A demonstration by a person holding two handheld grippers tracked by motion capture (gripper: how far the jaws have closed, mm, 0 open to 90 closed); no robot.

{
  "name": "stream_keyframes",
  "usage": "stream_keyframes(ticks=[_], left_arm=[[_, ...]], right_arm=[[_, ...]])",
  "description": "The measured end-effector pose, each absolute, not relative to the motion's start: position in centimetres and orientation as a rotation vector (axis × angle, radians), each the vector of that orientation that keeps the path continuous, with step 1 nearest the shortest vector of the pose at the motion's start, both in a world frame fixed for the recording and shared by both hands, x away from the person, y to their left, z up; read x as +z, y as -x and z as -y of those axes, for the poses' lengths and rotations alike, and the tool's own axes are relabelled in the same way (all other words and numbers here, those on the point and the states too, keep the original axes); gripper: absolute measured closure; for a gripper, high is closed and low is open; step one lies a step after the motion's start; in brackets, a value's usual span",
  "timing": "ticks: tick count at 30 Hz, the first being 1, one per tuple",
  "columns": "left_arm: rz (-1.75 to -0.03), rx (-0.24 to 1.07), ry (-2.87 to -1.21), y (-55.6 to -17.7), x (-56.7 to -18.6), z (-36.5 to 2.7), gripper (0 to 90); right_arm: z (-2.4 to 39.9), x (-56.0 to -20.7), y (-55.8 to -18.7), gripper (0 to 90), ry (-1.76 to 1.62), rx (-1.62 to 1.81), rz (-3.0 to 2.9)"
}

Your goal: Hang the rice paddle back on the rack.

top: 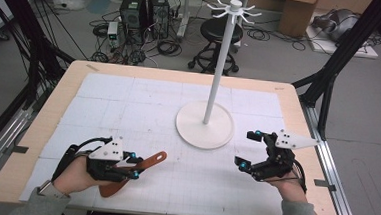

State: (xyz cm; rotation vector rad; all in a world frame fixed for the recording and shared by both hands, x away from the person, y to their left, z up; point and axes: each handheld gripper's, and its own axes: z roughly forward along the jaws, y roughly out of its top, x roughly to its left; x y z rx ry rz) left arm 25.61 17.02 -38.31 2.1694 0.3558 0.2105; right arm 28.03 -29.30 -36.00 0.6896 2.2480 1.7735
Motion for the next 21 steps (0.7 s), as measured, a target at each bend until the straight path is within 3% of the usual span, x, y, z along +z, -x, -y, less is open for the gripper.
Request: stream_keyframes(ticks=[21], left_arm=[[-0.401,0.273,-2.054,-25.5,-35.5,-19.1,65.0]], right_arm=[[29.2,-36.0,-28.0,0.4,-0.690,1.775,-2.250]])
